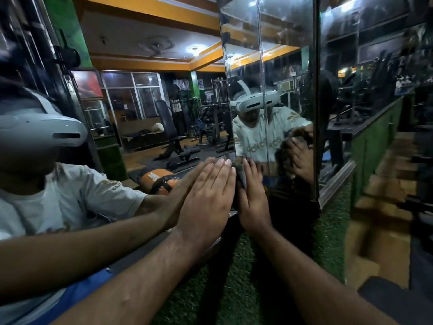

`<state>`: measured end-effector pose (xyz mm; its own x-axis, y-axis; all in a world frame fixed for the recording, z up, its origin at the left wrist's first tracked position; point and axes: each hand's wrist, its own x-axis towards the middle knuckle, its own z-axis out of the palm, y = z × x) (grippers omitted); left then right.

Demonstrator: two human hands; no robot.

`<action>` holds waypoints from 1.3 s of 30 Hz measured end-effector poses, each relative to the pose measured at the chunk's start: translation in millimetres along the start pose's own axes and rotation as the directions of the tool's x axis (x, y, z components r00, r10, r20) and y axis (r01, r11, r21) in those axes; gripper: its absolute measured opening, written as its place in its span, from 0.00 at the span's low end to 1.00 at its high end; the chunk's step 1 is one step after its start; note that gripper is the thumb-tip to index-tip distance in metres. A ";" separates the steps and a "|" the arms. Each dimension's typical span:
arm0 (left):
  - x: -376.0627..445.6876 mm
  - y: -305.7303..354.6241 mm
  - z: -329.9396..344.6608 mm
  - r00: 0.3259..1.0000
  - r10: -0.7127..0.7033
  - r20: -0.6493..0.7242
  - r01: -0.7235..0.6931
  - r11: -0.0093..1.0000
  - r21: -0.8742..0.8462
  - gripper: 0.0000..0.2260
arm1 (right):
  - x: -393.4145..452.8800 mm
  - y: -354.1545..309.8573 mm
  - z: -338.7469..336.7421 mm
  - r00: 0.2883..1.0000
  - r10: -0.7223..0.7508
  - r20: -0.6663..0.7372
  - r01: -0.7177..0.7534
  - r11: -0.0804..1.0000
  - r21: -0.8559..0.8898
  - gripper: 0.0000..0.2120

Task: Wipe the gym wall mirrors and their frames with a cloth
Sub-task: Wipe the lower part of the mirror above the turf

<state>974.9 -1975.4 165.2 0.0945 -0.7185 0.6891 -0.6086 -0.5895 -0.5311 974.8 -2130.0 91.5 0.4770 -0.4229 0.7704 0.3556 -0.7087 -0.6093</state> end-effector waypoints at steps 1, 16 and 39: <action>-4.1 -1.8 -4.1 0.999 -0.006 -0.033 0.005 1.000 -0.018 0.26 | -8.9 12.6 -0.5 1.000 -0.012 0.027 0.013 0.998 -0.061 0.30; -31.3 -21.1 -8.4 0.996 -0.062 0.071 0.043 0.968 0.246 0.31 | -16.6 -0.7 16.7 0.975 0.187 -0.121 -0.191 0.981 -0.019 0.30; -68.5 -35.2 -27.2 0.996 -0.065 0.068 0.037 0.934 0.354 0.32 | 18.9 -41.1 22.6 0.970 0.157 -0.186 -0.143 0.986 0.088 0.30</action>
<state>968.4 -1895.3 150.1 0.1871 -0.7021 0.6871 -0.2862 -0.7080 -0.6456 987.4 -2096.1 126.9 0.3691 -0.6266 0.6864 0.3535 -0.5883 -0.7272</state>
